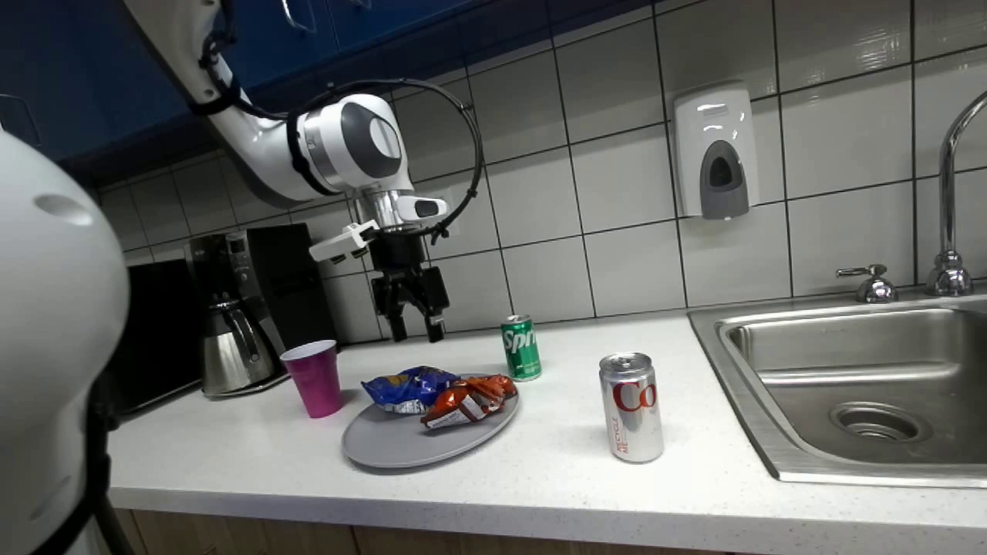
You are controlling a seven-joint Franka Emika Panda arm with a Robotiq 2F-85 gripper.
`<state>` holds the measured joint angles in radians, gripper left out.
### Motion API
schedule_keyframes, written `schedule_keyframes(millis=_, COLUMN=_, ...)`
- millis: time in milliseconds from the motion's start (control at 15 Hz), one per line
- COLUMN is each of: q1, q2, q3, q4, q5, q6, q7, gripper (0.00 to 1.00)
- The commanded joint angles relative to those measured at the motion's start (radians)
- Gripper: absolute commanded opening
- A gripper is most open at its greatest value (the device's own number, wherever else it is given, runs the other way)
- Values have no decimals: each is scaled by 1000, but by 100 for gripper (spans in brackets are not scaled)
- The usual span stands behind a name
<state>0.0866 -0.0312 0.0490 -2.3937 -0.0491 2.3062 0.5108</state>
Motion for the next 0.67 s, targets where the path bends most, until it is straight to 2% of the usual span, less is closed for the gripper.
schedule_keyframes(millis=0, q1=-25, q2=41, q3=-10, q4=26, q5=30, q6=2, q7=-83, gripper=100)
schedule_keyframes(millis=600, q1=-34, q2=136, q3=-39, q4=65, q5=20, q6=-3, q7=-123, gripper=100)
